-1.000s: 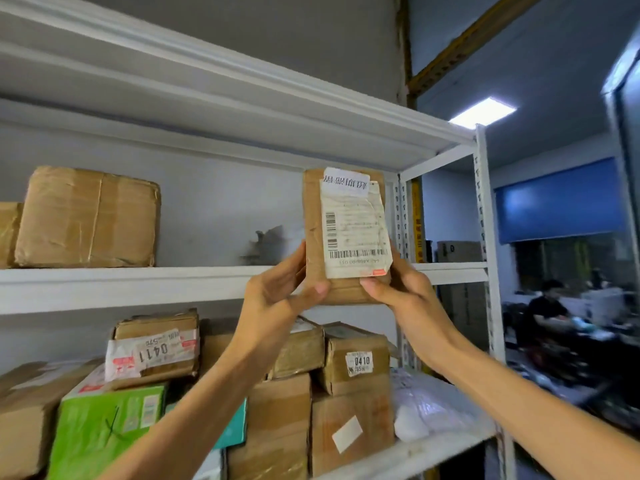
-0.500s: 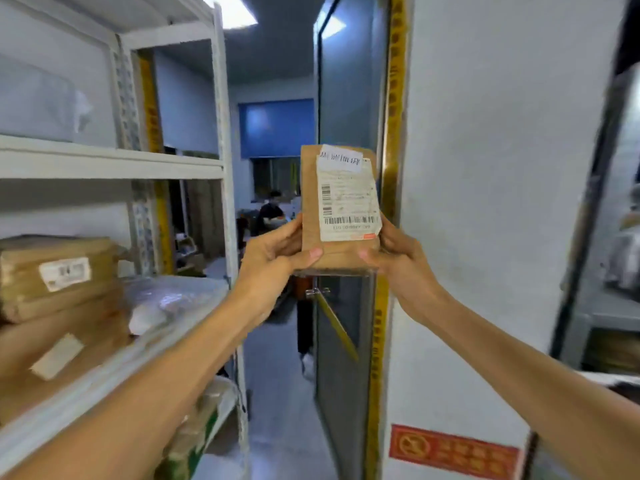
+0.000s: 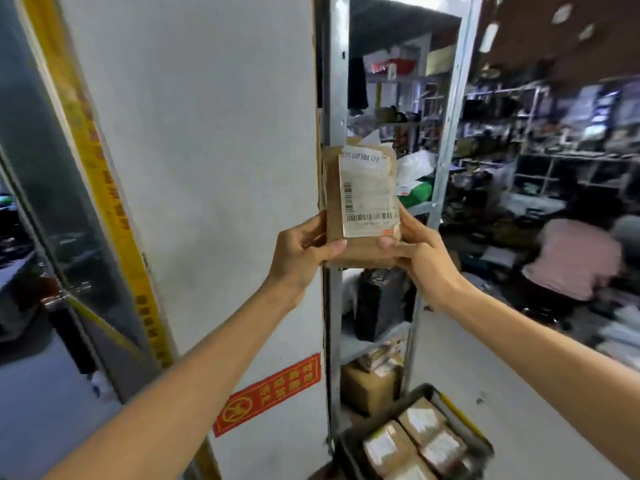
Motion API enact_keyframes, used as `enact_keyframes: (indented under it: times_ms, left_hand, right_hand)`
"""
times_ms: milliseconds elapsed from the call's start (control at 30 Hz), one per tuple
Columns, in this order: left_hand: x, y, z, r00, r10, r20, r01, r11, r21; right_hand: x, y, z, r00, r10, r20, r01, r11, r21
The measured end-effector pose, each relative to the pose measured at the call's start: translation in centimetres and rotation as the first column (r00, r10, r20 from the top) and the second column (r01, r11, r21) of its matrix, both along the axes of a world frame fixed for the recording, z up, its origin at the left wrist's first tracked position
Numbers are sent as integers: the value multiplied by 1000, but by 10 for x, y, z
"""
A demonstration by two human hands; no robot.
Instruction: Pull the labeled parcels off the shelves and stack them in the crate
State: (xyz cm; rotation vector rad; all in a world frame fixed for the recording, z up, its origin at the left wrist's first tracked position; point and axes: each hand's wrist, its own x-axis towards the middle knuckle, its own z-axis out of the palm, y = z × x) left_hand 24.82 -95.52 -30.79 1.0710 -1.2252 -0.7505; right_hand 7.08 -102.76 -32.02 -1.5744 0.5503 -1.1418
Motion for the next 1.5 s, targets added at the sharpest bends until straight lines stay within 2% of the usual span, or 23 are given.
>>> enact_keyframes:
  times_ms: [167,367,700,900,1133,1300,1500]
  left_hand:
    - [-55,-76,-37,979,-201,-24,202,977,69]
    - [-102,-159,-75,912,-403,-77,410,900,151]
    - [-124,-292,-129,785,-610,-109,615,746,255]
    - [-145,-357,-166,737,-661,-138,661,663,353]
    - [-203,-427,-235,679,-709,-192,700,548,458]
    - [-248,-486,-304,713,-676,-189,647,528,550]
    - [-284,-531,-419,795,-559,-237,542,477,692]
  right_hand:
    - [-61,-34,-33,972,-234,-17,235,966,105]
    - [-109,-66,-61,898,-432,-81,439,884,158]
    - [-114,-141,-108,753,-642,-141,656,720,225]
    - [-124,-191,-145,674,-719,-167,729,613,303]
    - [-174,-253,-209,599,-769,-225,770,475,427]
    - [-223,-315,-281,592,-758,-276,765,420,487]
    - [-261,-381,-404,590,-700,-402,768,333,547]
